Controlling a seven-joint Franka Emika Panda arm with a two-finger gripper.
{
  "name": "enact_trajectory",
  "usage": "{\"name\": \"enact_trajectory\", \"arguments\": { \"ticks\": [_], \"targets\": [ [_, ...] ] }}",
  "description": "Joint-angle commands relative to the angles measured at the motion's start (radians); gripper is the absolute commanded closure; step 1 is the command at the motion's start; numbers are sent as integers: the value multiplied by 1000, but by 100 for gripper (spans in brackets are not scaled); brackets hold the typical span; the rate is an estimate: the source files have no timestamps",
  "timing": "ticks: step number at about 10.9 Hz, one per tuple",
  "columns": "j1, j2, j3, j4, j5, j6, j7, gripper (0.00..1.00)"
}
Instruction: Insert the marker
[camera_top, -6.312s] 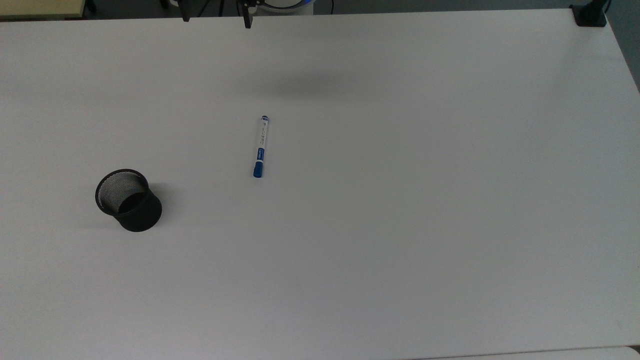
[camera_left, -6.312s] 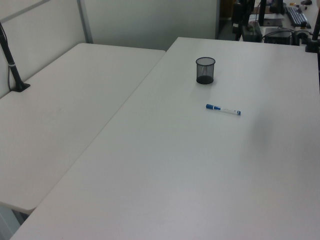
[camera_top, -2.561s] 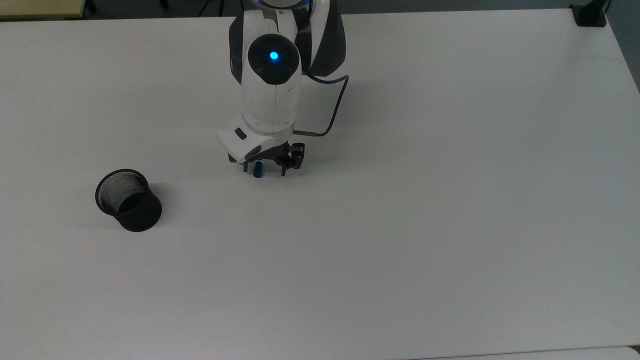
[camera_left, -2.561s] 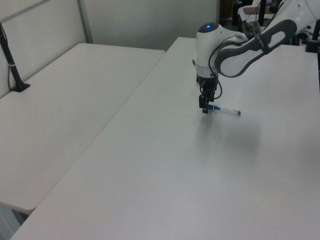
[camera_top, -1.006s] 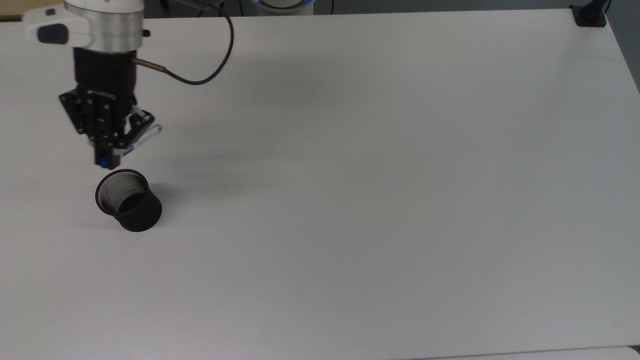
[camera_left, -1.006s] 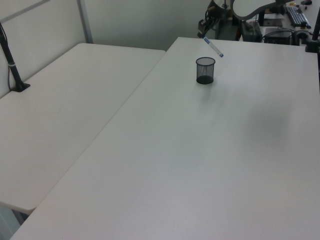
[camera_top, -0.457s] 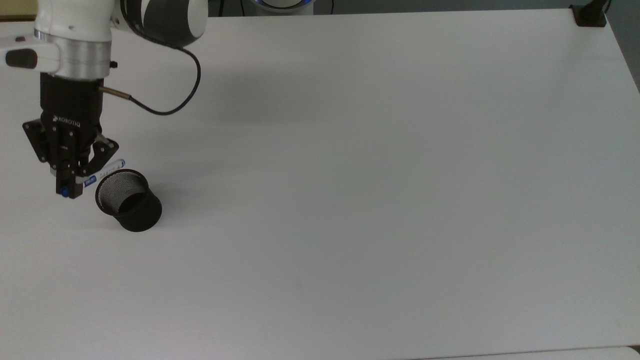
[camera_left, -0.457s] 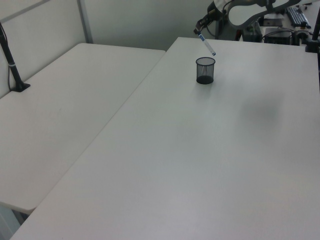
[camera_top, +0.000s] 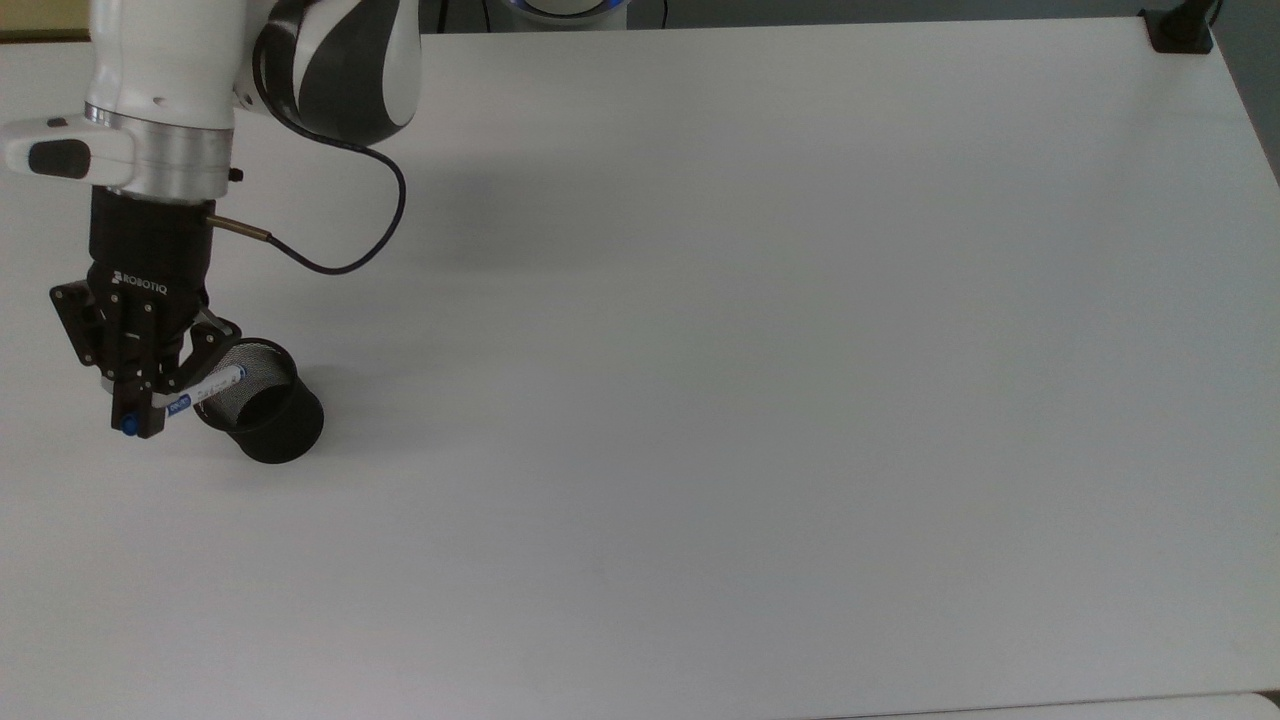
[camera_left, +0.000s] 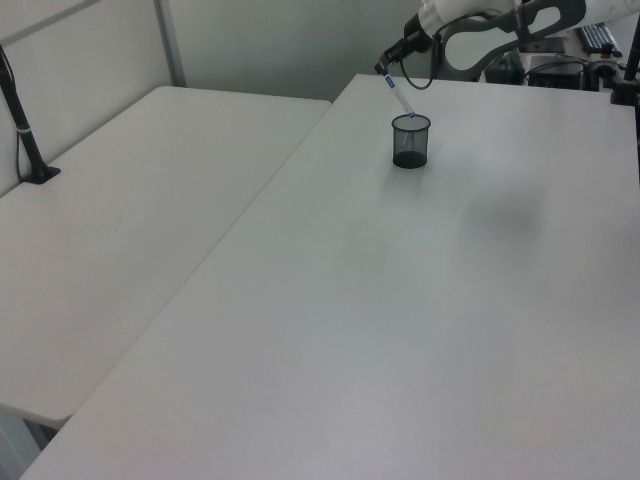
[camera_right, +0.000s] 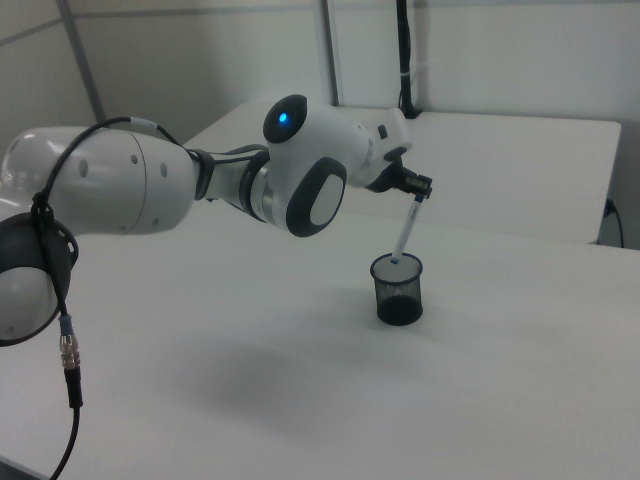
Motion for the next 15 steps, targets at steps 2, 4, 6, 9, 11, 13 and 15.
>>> {"name": "enact_trajectory", "arguments": {
  "ticks": [2, 4, 6, 9, 11, 13, 15],
  "targets": [
    [11, 4, 3, -72, 21, 60, -106, 100],
    [19, 4, 1, -104, 17, 92, -115, 100],
    [19, -2, 3, -136, 17, 94, -158, 94],
    [15, -16, 3, -145, 20, 90, -151, 24],
    [15, -33, 3, -145, 29, 80, -144, 3],
    [21, -98, 3, -164, 31, 41, -88, 0],
    [48, -215, 3, -153, 31, -214, -52, 0]
  ]
}}
